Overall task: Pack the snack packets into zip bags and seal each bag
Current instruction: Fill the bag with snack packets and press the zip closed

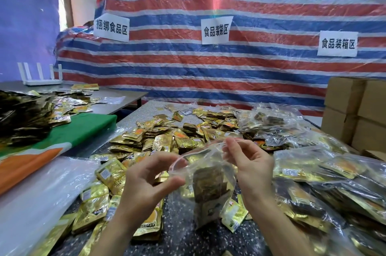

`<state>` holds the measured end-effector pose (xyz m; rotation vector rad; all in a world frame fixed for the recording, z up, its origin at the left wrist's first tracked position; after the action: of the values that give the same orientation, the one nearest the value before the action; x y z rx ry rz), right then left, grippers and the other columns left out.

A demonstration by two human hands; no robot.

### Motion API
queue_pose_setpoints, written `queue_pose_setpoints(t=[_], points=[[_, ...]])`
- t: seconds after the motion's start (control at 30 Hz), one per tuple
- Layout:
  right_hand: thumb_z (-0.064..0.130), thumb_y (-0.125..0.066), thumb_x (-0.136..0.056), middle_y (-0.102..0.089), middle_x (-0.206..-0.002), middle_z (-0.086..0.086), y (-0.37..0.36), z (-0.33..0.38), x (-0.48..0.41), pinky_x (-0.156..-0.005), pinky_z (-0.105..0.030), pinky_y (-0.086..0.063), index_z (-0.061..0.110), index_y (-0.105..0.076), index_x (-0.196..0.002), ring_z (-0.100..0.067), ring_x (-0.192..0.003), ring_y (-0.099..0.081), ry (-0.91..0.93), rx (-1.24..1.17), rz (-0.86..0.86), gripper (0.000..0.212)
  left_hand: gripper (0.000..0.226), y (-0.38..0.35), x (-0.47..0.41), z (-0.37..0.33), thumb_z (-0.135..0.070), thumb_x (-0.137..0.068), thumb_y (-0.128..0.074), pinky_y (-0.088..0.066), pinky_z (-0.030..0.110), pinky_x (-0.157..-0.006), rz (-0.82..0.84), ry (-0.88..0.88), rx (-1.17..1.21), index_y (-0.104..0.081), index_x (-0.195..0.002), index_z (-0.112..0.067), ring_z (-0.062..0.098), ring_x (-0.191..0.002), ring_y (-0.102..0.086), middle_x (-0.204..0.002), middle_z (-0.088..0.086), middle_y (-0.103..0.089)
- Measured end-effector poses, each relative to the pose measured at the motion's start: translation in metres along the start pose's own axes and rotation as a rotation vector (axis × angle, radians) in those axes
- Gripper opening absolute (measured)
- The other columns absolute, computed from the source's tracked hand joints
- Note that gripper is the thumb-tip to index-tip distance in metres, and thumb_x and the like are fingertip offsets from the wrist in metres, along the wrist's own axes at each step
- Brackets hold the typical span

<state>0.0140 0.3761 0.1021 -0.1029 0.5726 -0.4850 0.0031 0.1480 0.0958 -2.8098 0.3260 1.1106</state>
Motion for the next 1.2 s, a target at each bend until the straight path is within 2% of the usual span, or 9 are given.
queue_pose_setpoints(t=[0.07, 0.13, 0.23, 0.47, 0.57, 0.73, 1.0, 1.1, 1.2], points=[[0.032, -0.074, -0.079, -0.073, -0.069, -0.007, -0.001, 0.000, -0.002, -0.063, -0.029, -0.058, 0.014, -0.076, -0.074, -0.017, -0.061, -0.064, 0.006, 0.002, -0.035, 0.018, 0.022, 0.002, -0.004, 0.000, -0.046, -0.080, -0.075, -0.061, 0.031, -0.074, -0.029, -0.026, -0.025, -0.078, -0.095, -0.031, 0.020, -0.087, -0.075, -0.093, 0.002, -0.078], [0.035, -0.075, -0.076, -0.072, -0.067, -0.006, -0.001, 0.001, -0.004, -0.061, -0.024, -0.054, 0.013, -0.076, -0.070, -0.015, -0.058, -0.062, 0.003, -0.015, -0.039, 0.023, 0.013, 0.007, -0.012, 0.002, -0.030, -0.091, -0.067, -0.060, 0.028, -0.075, -0.053, -0.042, -0.021, -0.079, -0.096, -0.027, 0.021, -0.086, -0.075, -0.090, 0.003, -0.078], [0.035, -0.075, -0.073, -0.071, -0.068, -0.007, -0.002, 0.001, -0.007, -0.059, -0.028, -0.051, 0.013, -0.077, -0.071, -0.016, -0.056, -0.060, -0.031, -0.069, 0.021, 0.022, 0.024, 0.016, -0.028, 0.006, -0.028, -0.094, -0.057, -0.060, 0.029, -0.071, -0.049, -0.007, -0.003, -0.080, -0.093, -0.020, 0.025, -0.080, -0.074, -0.086, 0.008, -0.077], [0.026, -0.073, -0.072, -0.071, -0.074, -0.010, -0.005, -0.010, -0.011, -0.055, -0.030, -0.043, 0.013, -0.078, -0.074, -0.017, -0.055, -0.062, -0.149, -0.226, 0.145, 0.014, 0.039, 0.017, -0.058, 0.024, -0.029, -0.092, -0.056, -0.060, 0.032, -0.069, 0.243, 0.247, 0.251, -0.075, -0.093, 0.004, 0.031, -0.081, -0.073, -0.091, 0.027, -0.073], [0.024, -0.073, -0.071, -0.070, -0.074, -0.011, -0.003, -0.020, -0.010, -0.055, -0.026, -0.045, 0.009, -0.077, -0.077, -0.019, -0.057, -0.062, -0.188, -0.193, 0.130, 0.016, 0.031, 0.018, -0.056, 0.036, -0.026, -0.092, -0.057, -0.057, 0.028, -0.062, 0.127, 0.228, 0.137, -0.078, -0.085, -0.004, 0.028, -0.073, -0.073, -0.085, 0.022, -0.074], [0.024, -0.071, -0.077, -0.072, -0.079, -0.012, -0.001, -0.023, -0.010, -0.066, -0.035, -0.046, 0.012, -0.079, -0.078, -0.019, -0.065, -0.064, -0.166, -0.134, 0.130, 0.014, 0.022, 0.028, -0.052, 0.043, -0.028, -0.086, -0.067, -0.056, 0.028, -0.060, -0.124, 0.139, 0.120, -0.078, -0.075, -0.013, 0.024, -0.065, -0.068, -0.075, 0.014, -0.072], [0.038, -0.073, -0.073, -0.073, -0.077, -0.011, -0.004, 0.001, -0.003, -0.065, -0.037, -0.047, 0.017, -0.081, -0.082, -0.020, -0.065, -0.063, -0.036, -0.113, 0.128, 0.025, 0.026, 0.029, -0.046, 0.025, -0.021, -0.088, -0.059, -0.055, 0.031, -0.063, -0.153, 0.007, 0.198, -0.076, -0.070, -0.014, 0.024, -0.060, -0.062, -0.066, 0.009, -0.068], [0.048, -0.077, -0.073, -0.073, -0.076, -0.009, -0.004, 0.010, -0.001, -0.062, -0.028, -0.053, 0.019, -0.081, -0.084, -0.018, -0.066, -0.064, 0.030, -0.107, 0.148, 0.031, 0.024, 0.028, -0.043, 0.011, -0.028, -0.088, -0.063, -0.056, 0.029, -0.060, -0.137, -0.082, 0.152, -0.076, -0.074, -0.015, 0.023, -0.058, -0.064, -0.066, 0.007, -0.069], [0.042, -0.073, -0.074, -0.072, -0.074, -0.008, -0.002, 0.010, -0.001, -0.060, -0.023, -0.053, 0.021, -0.081, -0.082, -0.017, -0.065, -0.064, 0.020, -0.107, 0.134, 0.024, 0.016, 0.028, -0.042, 0.008, -0.023, -0.092, -0.069, -0.056, 0.023, -0.061, -0.114, -0.104, 0.030, -0.076, -0.082, -0.013, 0.021, -0.061, -0.068, -0.071, 0.007, -0.072]])
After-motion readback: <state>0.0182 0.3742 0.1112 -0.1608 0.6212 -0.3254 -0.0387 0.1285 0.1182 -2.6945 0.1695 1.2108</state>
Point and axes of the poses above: each hand's wrist, its own x-axis away from the middle knuckle, its own y-axis out of the back of the hand, z = x × y, the point moved 8 cm from there along -x, towards the middle knuckle
